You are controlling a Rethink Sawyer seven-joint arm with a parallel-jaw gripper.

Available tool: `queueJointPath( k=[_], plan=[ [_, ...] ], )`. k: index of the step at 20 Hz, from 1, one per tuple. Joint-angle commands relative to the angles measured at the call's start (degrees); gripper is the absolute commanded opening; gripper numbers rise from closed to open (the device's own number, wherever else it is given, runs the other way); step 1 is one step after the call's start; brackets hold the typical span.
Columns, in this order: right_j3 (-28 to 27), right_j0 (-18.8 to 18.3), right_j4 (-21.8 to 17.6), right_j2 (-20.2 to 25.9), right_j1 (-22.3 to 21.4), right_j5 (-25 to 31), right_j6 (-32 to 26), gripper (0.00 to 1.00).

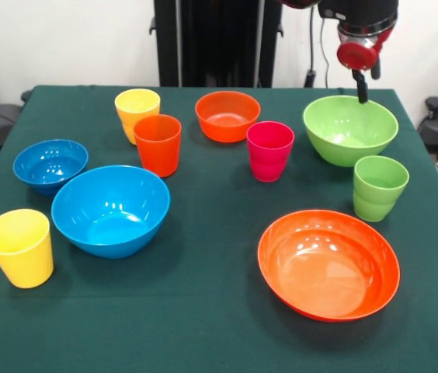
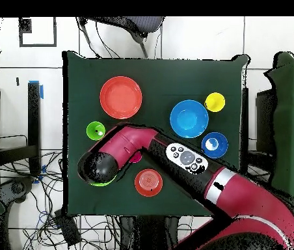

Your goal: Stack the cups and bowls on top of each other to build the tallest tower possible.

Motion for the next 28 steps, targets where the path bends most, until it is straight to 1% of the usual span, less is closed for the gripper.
queueJointPath(
  k=[1, 5, 10, 14, 17, 22, 24, 25, 28],
  plan=[
    [0.9, 2.1, -9.4, -4.4, 3.5, -4.1, -10.6, 1.0],
    [0.3, 3.5, -10.0, -6.0, 3.9, -3.1, -10.0, 1.0],
    [0.2, 4.3, -11.1, -7.0, 3.7, -3.4, -9.2, 1.0],
    [-0.3, 5.1, -12.8, -9.2, 3.0, -2.6, -8.1, 1.0],
    [-0.4, 6.0, -15.0, -10.5, 1.6, -2.9, -7.0, 1.0],
    [0.2, 5.6, -15.6, -10.5, 0.9, -4.5, -7.0, 1.0],
    [0.2, 5.1, -16.5, -10.2, 1.0, -5.9, -7.5, 1.0],
    [0.1, 5.0, -17.7, -10.6, 0.6, -6.8, -6.8, 1.0],
    [0.3, 4.5, -19.9, -10.9, -0.2, -8.9, -5.7, 1.0]
  ],
)
